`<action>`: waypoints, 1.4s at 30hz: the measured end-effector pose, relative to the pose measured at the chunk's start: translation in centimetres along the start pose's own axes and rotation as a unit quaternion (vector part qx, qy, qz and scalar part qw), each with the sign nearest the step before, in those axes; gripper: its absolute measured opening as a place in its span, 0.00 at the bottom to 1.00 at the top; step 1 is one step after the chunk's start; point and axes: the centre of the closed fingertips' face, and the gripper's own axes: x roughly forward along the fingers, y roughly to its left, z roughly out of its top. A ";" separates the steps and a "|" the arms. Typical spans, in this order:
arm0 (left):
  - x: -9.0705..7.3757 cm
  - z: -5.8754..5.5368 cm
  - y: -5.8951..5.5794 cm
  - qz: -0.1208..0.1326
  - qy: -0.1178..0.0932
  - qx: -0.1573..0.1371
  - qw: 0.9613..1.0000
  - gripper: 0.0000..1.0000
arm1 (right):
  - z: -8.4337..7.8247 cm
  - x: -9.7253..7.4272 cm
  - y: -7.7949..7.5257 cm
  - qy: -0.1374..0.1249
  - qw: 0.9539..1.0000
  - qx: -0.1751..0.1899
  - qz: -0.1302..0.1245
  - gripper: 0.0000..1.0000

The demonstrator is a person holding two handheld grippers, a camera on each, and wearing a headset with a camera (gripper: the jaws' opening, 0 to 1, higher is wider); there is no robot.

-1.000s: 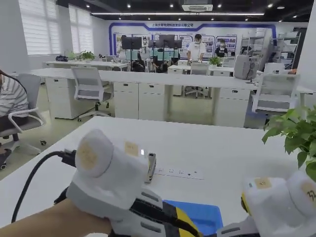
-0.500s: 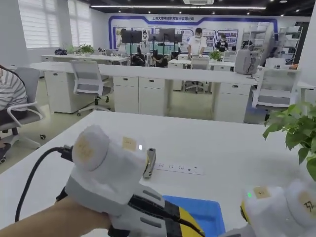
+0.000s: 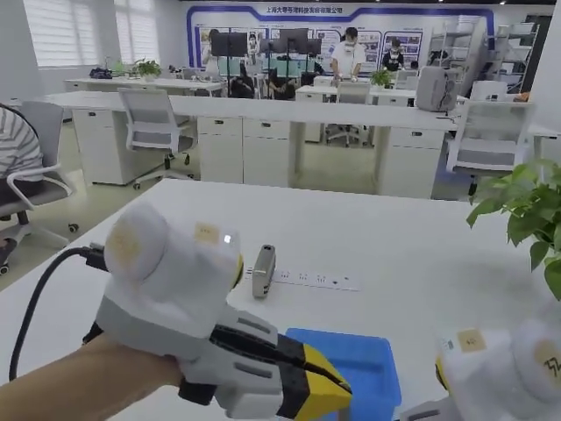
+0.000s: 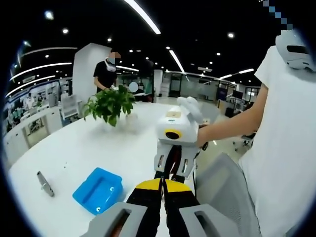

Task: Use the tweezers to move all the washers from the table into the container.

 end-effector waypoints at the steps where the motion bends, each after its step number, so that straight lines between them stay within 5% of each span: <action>1: 0.0 -0.5 0.1 -0.002 0.005 -0.010 1.000 0.00 | -0.2 0.0 -0.2 0.003 1.000 0.001 -0.003 0.03; 13: 1.9 -4.8 1.2 0.020 0.052 -0.029 0.998 0.00 | -4.1 0.2 -2.6 0.074 0.995 -0.041 -0.057 0.04; 17: 2.9 -6.7 1.5 0.028 0.076 -0.013 0.997 0.00 | -5.4 0.2 -3.3 0.090 0.993 -0.043 -0.070 0.04; 19: 3.4 -7.9 1.8 0.029 0.102 0.012 0.994 0.00 | -6.2 0.2 -3.8 0.104 0.990 -0.047 -0.080 0.05; 23: 5.0 -9.6 2.2 0.019 0.108 0.006 0.994 0.00 | -8.3 0.8 -4.9 0.144 0.982 -0.061 -0.102 0.06; 26: 5.7 -12.0 3.4 0.028 0.150 0.029 0.988 0.00 | -9.4 1.5 -5.7 0.148 0.979 -0.065 -0.125 0.06; 29: 6.5 -13.1 3.5 0.023 0.164 0.042 0.985 0.00 | -10.5 2.1 -6.3 0.152 0.977 -0.045 -0.145 0.06; 34: 7.4 -15.2 4.0 0.013 0.207 0.088 0.974 0.00 | -11.7 2.8 -6.6 0.172 0.973 -0.042 -0.150 0.07; 37: 7.9 -16.1 4.6 0.016 0.214 0.094 0.972 0.00 | -12.2 3.2 -7.0 0.182 0.969 -0.047 -0.163 0.08; 42: 8.3 -17.6 4.9 0.014 0.233 0.107 0.966 0.00 | -13.1 3.9 -6.7 0.180 0.968 -0.045 -0.166 0.08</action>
